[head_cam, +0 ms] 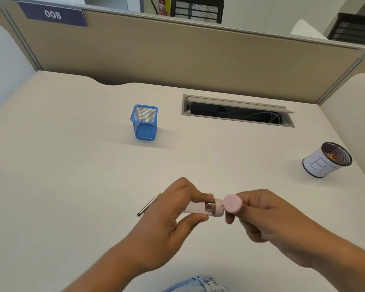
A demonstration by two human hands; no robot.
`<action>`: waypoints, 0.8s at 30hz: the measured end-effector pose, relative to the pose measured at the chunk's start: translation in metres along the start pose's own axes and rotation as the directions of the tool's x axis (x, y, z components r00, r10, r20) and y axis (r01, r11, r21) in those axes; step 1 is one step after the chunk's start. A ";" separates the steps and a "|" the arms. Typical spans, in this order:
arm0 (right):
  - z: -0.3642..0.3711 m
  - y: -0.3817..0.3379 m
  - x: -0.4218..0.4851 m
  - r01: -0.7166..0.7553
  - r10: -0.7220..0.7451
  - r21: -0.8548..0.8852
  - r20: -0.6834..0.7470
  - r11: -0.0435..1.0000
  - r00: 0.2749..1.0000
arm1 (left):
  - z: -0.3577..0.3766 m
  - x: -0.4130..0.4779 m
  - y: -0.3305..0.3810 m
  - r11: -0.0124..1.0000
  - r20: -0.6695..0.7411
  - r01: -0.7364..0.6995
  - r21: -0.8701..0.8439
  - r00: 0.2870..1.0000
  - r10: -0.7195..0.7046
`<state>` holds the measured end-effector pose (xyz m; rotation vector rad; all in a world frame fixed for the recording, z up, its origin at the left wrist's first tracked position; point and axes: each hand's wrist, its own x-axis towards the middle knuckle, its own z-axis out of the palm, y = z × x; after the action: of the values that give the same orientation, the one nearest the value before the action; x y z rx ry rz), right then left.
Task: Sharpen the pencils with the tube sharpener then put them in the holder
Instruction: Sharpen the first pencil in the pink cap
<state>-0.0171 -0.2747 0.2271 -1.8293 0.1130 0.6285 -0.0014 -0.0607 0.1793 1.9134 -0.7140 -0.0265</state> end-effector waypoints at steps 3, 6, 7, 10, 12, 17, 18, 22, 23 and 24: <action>-0.002 0.002 0.000 0.262 -0.295 -0.296 -0.072 0.918 0.953 | 0.000 0.000 0.002 0.993 -0.042 0.093 -0.074 0.994 -0.097; -0.010 0.010 0.003 0.411 -0.655 -0.753 -0.035 0.513 0.755 | 0.000 0.000 0.003 0.967 -0.061 0.184 -0.175 0.978 -0.197; -0.011 0.012 0.003 0.417 -0.716 -0.814 0.002 0.404 0.698 | 0.000 0.001 0.004 0.958 -0.055 0.199 -0.206 0.975 -0.214; -0.011 0.017 0.006 0.422 -0.805 -0.875 0.065 0.238 0.590 | -0.001 0.003 0.004 0.920 -0.003 0.241 -0.310 0.967 -0.255; -0.011 0.015 0.005 0.424 -0.801 -0.877 0.081 0.226 0.593 | -0.003 0.003 0.003 0.920 0.020 0.236 -0.312 0.970 -0.242; 0.001 0.007 -0.003 0.337 -0.483 -0.547 -0.146 0.767 0.863 | -0.003 0.005 0.000 0.984 0.001 0.088 -0.156 0.996 -0.088; 0.003 0.004 -0.004 0.228 -0.305 -0.338 -0.195 0.913 0.932 | -0.003 0.005 -0.001 0.992 -0.001 0.052 -0.117 0.999 -0.052; -0.002 -0.004 -0.003 -0.112 0.113 0.080 -0.007 0.991 0.994 | -0.002 0.006 -0.003 1.000 0.040 -0.004 -0.007 0.999 0.004; -0.004 -0.003 -0.004 -0.082 0.082 -0.015 -0.006 0.997 0.997 | -0.003 0.006 -0.003 1.000 0.051 0.012 0.008 0.999 -0.012; -0.004 -0.003 -0.004 -0.015 0.014 -0.135 -0.014 0.991 1.000 | -0.003 0.006 -0.003 0.999 0.066 0.036 0.030 0.997 -0.037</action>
<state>-0.0183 -0.2784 0.2322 -1.9649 0.0948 0.6472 0.0064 -0.0601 0.1799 1.9602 -0.7270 -0.1034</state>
